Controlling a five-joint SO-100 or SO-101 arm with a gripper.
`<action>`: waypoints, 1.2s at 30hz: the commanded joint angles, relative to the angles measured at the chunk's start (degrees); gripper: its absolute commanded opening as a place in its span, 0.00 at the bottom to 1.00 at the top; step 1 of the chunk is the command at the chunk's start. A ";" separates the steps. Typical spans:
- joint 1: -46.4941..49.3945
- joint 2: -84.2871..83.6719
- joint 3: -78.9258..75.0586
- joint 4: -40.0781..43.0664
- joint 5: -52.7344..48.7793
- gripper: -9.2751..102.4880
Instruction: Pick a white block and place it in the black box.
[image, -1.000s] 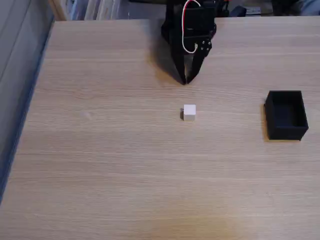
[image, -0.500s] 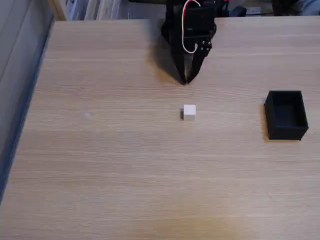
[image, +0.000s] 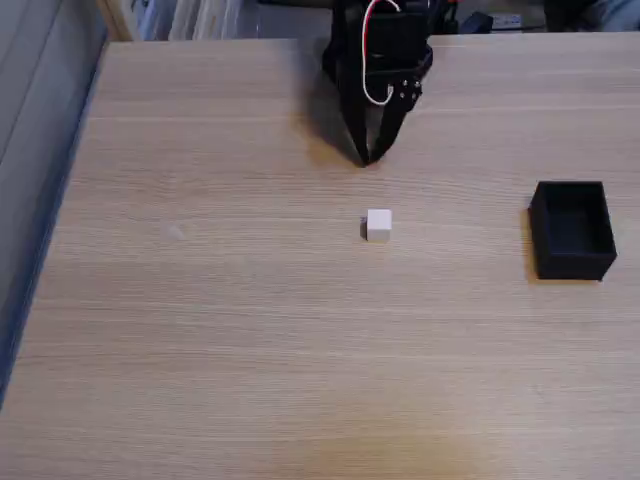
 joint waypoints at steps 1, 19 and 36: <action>0.18 -4.39 -5.01 1.05 0.26 0.08; -3.08 -34.19 -22.41 -8.09 8.26 0.25; 0.18 -55.37 -30.50 -20.83 7.21 0.30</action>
